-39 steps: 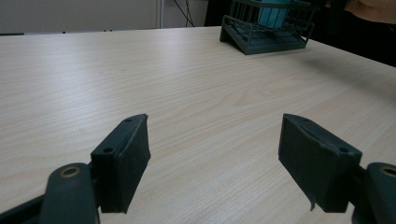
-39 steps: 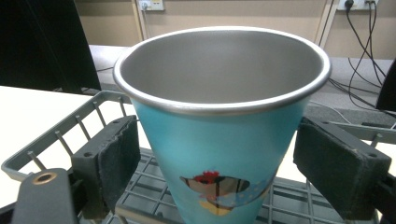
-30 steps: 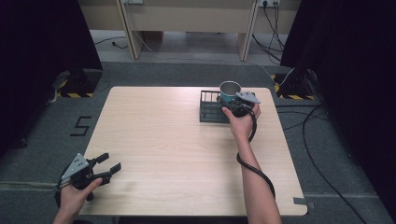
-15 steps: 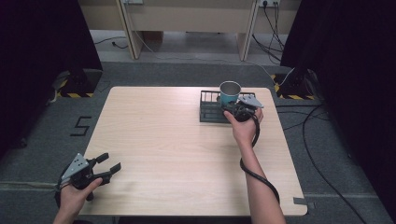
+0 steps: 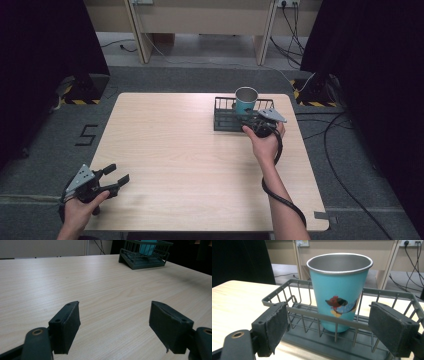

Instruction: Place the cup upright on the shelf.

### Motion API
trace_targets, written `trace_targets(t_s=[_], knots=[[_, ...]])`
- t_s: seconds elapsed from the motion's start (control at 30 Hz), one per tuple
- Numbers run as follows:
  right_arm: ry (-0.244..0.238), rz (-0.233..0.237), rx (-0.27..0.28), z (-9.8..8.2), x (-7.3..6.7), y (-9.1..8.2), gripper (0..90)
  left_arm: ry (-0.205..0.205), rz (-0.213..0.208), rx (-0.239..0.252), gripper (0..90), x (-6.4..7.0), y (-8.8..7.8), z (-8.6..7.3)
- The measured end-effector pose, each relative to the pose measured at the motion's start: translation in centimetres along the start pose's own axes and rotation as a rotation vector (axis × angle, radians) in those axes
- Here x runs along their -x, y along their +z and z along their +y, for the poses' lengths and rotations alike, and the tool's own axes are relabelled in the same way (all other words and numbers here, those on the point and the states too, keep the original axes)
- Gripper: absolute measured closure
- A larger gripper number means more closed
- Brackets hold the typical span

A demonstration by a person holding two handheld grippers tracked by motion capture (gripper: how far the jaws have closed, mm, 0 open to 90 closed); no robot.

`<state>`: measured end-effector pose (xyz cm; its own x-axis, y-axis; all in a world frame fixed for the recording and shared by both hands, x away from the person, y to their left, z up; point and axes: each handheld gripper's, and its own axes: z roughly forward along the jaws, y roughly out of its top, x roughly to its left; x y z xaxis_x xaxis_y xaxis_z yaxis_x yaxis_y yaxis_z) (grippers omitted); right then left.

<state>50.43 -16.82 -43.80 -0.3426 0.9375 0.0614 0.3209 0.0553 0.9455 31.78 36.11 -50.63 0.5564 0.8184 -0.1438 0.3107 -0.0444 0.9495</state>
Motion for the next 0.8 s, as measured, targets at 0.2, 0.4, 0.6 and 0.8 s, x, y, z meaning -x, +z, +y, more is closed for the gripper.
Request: trace_targets(t_s=[0.2,0.4,0.6,0.8], knots=[[0.001,0.008,-0.007,-0.5,0.2,-0.9,17.7,-0.001,-0.001,0.000,24.0,0.0,0.0,0.0],[0.006,0.010,-0.008,-1.1,0.4,-2.1,18.4,0.000,0.000,0.000,23.9,0.0,0.0,0.0],[0.006,0.014,-0.008,-1.5,0.7,-3.3,18.7,0.001,0.001,-0.001,23.9,0.1,0.0,0.0],[0.008,0.014,-0.014,-2.1,0.8,-4.2,18.9,0.002,0.002,-0.002,23.9,0.0,0.0,0.0]])
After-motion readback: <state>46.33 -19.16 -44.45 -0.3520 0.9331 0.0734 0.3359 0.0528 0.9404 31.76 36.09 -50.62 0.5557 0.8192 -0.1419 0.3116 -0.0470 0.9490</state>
